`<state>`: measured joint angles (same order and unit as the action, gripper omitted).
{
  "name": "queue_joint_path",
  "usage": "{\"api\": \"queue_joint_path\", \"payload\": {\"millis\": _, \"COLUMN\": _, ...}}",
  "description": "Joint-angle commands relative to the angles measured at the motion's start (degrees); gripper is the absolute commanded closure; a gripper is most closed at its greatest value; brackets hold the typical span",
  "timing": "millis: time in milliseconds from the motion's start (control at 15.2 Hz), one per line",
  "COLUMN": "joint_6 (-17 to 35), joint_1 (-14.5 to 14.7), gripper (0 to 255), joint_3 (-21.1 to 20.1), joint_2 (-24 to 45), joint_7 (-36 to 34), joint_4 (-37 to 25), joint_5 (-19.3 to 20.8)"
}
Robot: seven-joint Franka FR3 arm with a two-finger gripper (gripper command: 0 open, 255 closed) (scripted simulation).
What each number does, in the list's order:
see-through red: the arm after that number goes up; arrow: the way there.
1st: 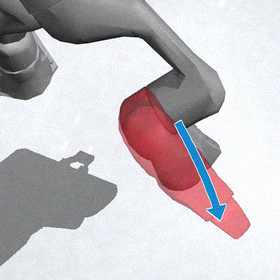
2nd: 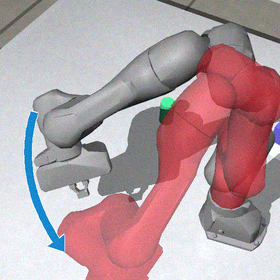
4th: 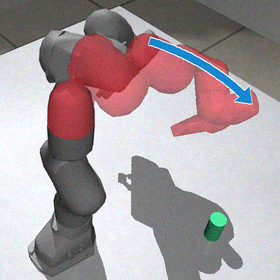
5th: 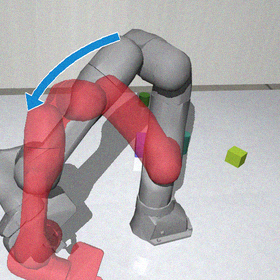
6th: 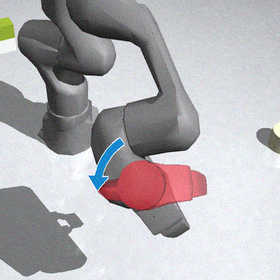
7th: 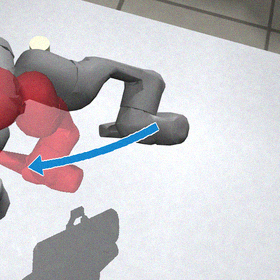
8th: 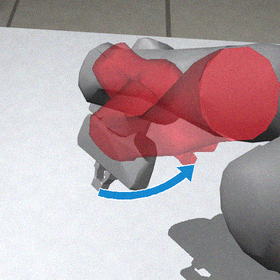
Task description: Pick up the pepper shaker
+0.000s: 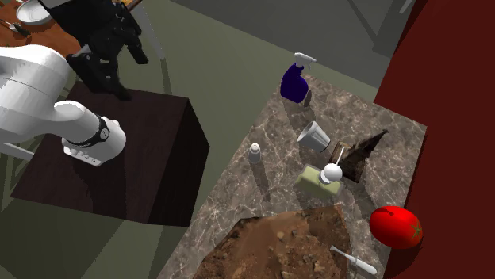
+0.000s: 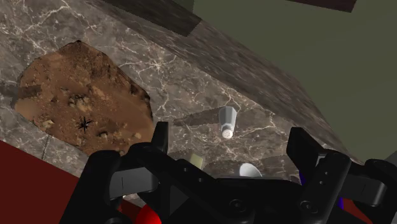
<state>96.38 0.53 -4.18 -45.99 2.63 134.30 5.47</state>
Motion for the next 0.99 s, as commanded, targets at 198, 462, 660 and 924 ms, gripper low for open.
{"api": "queue_joint_path", "payload": {"millis": 198, "joint_6": 5.4, "joint_1": 0.1, "gripper": 0, "joint_3": 0.1, "joint_2": 3.7, "joint_7": 0.0, "joint_4": 2.3, "joint_5": 0.0}}
{"api": "queue_joint_path", "payload": {"millis": 462, "joint_6": 12.7, "joint_1": 0.3, "gripper": 0, "joint_3": 0.0, "joint_2": 9.7, "joint_7": 0.1, "joint_4": 4.4, "joint_5": 0.1}}
{"api": "queue_joint_path", "payload": {"millis": 660, "joint_6": 18.0, "joint_1": 0.3, "gripper": 0, "joint_3": 0.0, "joint_2": 14.8, "joint_7": 0.0, "joint_4": 5.2, "joint_5": 0.3}}
{"api": "queue_joint_path", "payload": {"millis": 924, "joint_6": 24.8, "joint_1": 0.3, "gripper": 0, "joint_3": -0.2, "joint_2": 22.4, "joint_7": -0.1, "joint_4": 5.1, "joint_5": 0.8}}
